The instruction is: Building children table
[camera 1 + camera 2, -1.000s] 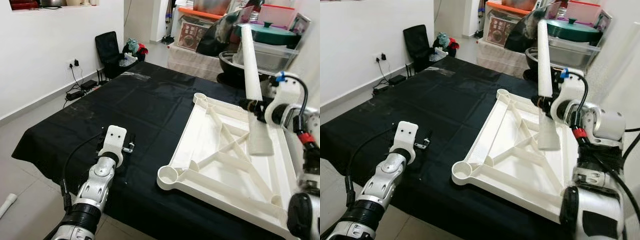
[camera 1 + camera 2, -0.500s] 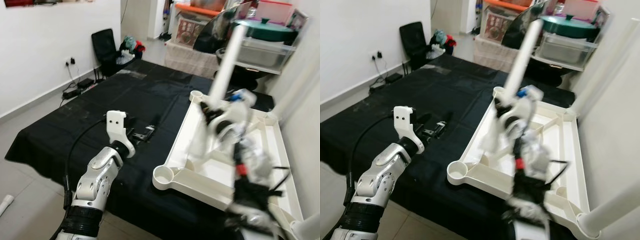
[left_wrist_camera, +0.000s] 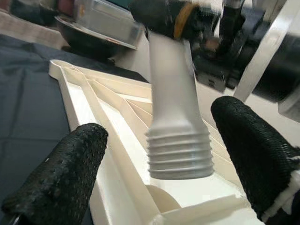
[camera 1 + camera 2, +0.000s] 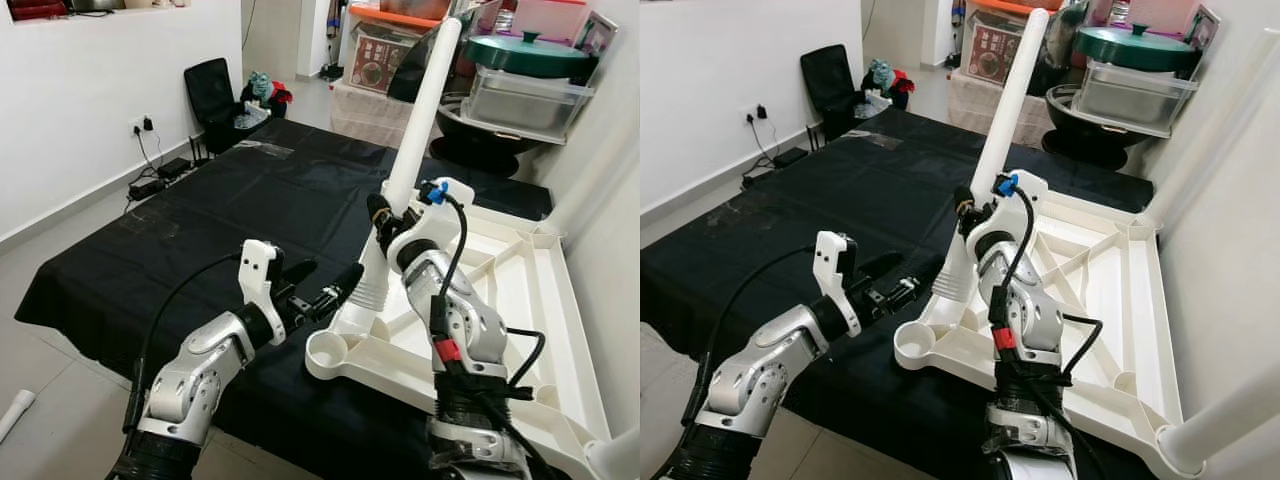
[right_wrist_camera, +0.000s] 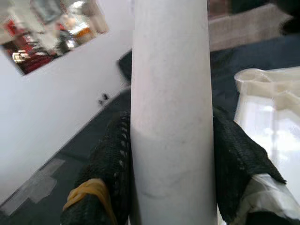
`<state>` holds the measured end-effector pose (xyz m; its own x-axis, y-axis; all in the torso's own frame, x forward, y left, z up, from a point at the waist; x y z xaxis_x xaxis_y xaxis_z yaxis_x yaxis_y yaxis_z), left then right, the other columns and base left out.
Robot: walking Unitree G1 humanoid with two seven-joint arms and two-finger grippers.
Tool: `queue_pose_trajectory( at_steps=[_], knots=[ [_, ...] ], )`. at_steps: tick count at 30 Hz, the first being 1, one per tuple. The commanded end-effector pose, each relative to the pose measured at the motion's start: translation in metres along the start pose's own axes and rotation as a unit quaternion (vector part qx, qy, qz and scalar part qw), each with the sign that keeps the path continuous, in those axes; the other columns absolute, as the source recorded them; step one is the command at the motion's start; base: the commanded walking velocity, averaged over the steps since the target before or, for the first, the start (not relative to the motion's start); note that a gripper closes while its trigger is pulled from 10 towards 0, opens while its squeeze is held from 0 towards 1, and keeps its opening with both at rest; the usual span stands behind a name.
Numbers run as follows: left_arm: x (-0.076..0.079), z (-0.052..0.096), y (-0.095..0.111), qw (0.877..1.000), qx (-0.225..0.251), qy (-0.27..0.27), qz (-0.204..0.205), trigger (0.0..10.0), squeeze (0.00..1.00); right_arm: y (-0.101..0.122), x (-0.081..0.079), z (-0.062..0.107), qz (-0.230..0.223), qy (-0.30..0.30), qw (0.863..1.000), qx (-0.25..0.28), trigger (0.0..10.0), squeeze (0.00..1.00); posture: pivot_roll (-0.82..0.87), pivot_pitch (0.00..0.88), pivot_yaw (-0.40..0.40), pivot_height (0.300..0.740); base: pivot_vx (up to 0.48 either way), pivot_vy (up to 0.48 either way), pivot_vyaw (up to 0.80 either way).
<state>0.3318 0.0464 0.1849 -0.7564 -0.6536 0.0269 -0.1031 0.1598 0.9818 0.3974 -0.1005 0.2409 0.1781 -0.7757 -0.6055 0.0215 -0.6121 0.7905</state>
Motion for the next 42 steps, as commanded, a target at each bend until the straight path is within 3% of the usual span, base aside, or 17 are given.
queue_pose_trajectory(
  at_steps=[1,3,8,14,25,31,32,33,34,35,36,42],
  knots=[
    [0.004,0.003,-0.002,1.000,-0.006,-0.012,0.005,10.0,0.00,0.000,-0.027,0.002,-0.016,0.047,0.999,0.012,0.0,0.00,0.05,0.000,-0.108,0.740,0.000,0.000,0.00],
    [0.005,0.006,-0.004,1.000,-0.017,-0.023,0.009,10.0,0.00,-0.005,-0.044,0.006,-0.011,0.088,0.996,0.009,0.0,0.00,0.05,0.000,-0.105,0.740,0.000,0.000,0.00],
    [0.006,0.006,-0.007,0.999,-0.027,-0.027,0.009,10.0,0.00,-0.008,-0.050,0.008,-0.004,0.106,0.994,0.008,0.0,0.00,0.05,0.000,-0.102,0.740,0.000,0.000,0.00],
    [0.003,0.003,-0.010,0.999,-0.041,-0.029,0.008,10.0,0.00,-0.014,-0.081,0.018,0.018,0.184,0.983,0.005,0.0,0.00,0.04,0.000,-0.097,0.740,0.000,0.000,0.00],
    [0.005,-0.001,-0.008,0.998,-0.043,-0.038,-0.005,10.0,0.00,-0.027,-0.093,0.025,0.031,0.219,0.975,-0.017,0.0,0.00,0.04,0.000,-0.094,0.740,0.000,0.000,0.00],
    [0.008,-0.003,-0.004,0.998,-0.039,-0.045,-0.015,10.0,0.00,-0.031,-0.090,0.024,0.035,0.216,0.975,-0.024,0.0,0.00,0.04,0.000,-0.094,0.740,0.000,0.000,0.00],
    [0.008,-0.003,-0.004,0.998,-0.037,-0.044,-0.015,8.4,0.00,-0.032,-0.090,0.025,0.036,0.216,0.975,-0.025,0.0,0.00,0.04,0.000,-0.094,0.740,0.000,0.000,0.00],
    [0.008,-0.003,-0.004,0.998,-0.037,-0.044,-0.015,8.4,0.00,-0.032,-0.090,0.025,0.036,0.216,0.975,-0.025,0.0,0.00,0.04,0.000,-0.094,0.740,0.000,0.000,0.00],
    [0.006,-0.003,-0.004,0.998,-0.036,-0.040,-0.017,1.3,0.00,-0.032,-0.090,0.025,0.036,0.217,0.975,-0.025,0.0,0.00,0.04,0.000,-0.092,0.740,0.000,0.000,0.00],
    [0.006,-0.003,-0.004,0.998,-0.036,-0.040,-0.017,1.3,0.00,-0.032,-0.090,0.025,0.036,0.217,0.975,-0.025,0.0,0.00,0.04,0.000,-0.092,0.740,0.000,0.000,0.00],
    [0.005,-0.003,-0.006,0.998,-0.041,-0.036,-0.020,0.0,0.00,-0.031,-0.090,0.025,0.036,0.217,0.975,-0.025,0.0,0.00,0.04,0.000,-0.091,0.740,0.000,0.000,0.00],
    [0.001,-0.003,-0.015,0.997,-0.060,-0.024,-0.034,0.0,0.00,-0.028,-0.091,0.026,0.035,0.221,0.974,-0.020,0.0,0.00,0.04,0.000,-0.092,0.740,0.000,0.000,0.00]
  ],
)
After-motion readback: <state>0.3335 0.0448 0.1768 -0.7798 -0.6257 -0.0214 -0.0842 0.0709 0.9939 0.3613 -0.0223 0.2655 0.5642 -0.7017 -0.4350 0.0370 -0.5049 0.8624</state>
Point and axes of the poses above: a point about 5 cm out from each wrist's last joint towards the gripper, its own z axis pointing back from the gripper into the wrist, its own y axis along the axis of the wrist's last joint, x = y × z, the point moved 5 cm from there along -z, pointing out of the wrist towards the gripper, and after that the axes turned 13 degrees about -z, right-handed, at the moved point
